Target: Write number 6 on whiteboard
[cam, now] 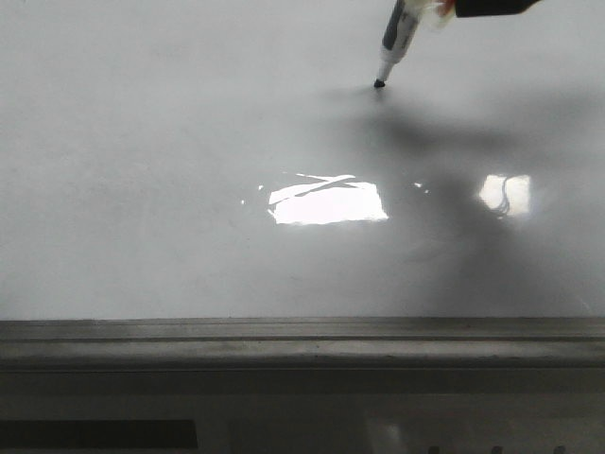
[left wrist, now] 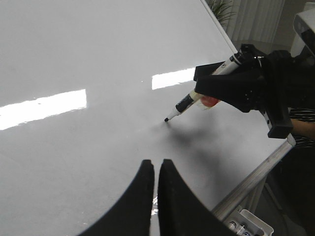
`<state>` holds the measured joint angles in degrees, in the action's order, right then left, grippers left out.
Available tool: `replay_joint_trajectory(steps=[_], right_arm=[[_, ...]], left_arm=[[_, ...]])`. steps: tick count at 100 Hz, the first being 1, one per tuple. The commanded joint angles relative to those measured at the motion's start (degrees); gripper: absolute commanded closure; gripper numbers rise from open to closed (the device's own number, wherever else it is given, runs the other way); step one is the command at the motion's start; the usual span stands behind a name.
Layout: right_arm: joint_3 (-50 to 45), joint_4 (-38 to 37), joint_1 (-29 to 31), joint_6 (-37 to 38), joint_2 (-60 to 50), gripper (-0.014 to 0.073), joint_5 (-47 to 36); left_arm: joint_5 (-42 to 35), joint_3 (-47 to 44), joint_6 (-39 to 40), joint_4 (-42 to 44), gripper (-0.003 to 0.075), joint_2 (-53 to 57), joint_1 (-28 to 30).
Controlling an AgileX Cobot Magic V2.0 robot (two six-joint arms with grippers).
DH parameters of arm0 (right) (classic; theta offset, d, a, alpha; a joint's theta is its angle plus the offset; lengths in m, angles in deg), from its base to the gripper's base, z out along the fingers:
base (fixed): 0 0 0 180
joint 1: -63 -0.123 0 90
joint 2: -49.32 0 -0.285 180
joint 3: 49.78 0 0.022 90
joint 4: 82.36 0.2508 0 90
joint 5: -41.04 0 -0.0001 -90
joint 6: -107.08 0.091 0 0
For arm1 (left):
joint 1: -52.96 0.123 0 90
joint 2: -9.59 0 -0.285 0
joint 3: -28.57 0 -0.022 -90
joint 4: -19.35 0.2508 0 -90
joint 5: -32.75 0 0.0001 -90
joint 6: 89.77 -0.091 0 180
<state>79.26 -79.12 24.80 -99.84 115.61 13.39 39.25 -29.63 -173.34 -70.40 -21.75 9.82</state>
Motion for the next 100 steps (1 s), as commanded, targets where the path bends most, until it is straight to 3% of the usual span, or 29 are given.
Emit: replay_joint_trajectory(steps=[1, 29, 48, 71, 100], right_arm=[[1.46, 0.82, -0.64, 1.21, 0.12, 0.0646, 2.45], [1.46, 1.05, -8.38, 2.97, -0.71, 0.0665, 15.58], [1.46, 2.60, -7.62, 2.97, -5.74, 0.0665, 25.79], [3.55, 2.60, -1.64, 2.73, -9.84, 0.0665, 23.96], [7.32, 2.60, -5.23, 2.73, -2.26, 0.0665, 20.56]], left_arm=[[0.44, 1.46, 0.70, -0.94, 0.0741, -0.34, -0.14], [0.44, 1.46, 0.70, -0.94, 0.0741, -0.34, -0.14], [0.55, 1.46, 0.70, -0.94, 0.0741, -0.34, -0.14], [0.55, 1.46, 0.70, -0.94, 0.0741, -0.34, -0.14], [0.55, 1.46, 0.70, -0.94, 0.0741, -0.34, -0.14]])
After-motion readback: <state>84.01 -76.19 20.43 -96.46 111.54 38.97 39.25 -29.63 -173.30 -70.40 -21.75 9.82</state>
